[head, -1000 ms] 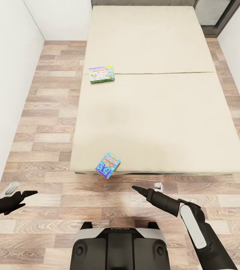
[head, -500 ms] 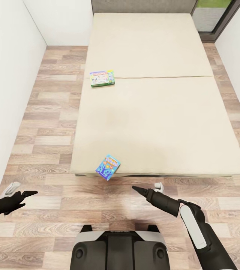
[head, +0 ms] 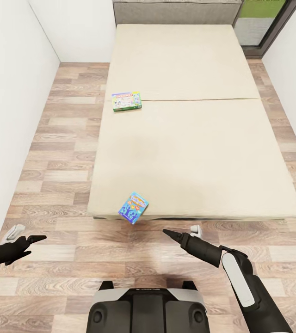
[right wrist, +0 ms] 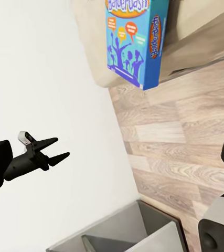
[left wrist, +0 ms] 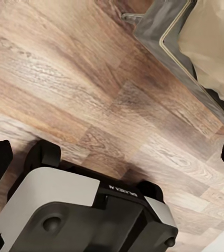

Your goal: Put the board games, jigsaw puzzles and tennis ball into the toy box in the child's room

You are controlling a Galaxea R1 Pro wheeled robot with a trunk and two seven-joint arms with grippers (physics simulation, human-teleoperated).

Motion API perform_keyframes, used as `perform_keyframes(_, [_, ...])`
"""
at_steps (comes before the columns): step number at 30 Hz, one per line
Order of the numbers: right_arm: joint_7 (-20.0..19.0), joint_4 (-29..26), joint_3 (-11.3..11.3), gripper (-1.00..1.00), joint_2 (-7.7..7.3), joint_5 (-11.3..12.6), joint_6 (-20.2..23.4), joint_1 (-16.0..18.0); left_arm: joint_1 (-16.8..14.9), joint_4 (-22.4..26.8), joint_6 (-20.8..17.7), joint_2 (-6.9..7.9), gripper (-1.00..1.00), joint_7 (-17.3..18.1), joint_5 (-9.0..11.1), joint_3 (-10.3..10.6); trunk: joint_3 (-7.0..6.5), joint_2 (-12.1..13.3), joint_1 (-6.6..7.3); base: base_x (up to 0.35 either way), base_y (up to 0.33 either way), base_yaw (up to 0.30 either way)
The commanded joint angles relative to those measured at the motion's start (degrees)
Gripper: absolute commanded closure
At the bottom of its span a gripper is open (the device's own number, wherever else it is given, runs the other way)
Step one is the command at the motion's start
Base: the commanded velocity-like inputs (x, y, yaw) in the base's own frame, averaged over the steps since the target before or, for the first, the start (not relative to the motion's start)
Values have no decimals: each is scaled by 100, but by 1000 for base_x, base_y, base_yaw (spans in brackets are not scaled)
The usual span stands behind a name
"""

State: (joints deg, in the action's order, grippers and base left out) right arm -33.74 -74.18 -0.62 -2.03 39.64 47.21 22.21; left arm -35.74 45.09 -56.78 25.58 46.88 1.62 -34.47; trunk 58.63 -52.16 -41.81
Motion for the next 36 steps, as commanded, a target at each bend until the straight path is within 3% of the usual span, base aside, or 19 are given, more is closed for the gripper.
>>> perform_keyframes(1, [-10, -1, -5, -100, 0, 8, 35, 2, -3, 0, -45, -1, -100, 4, 14, -10, -7, -3, -1, -4, 0, 0])
perform_keyframes(36, [-9, 0, 9, -100, 0, 25, -158, -5, -3, 0, -31, -53, -100, -19, 6, -7, -338, -3, -1, -19, 0, 0])
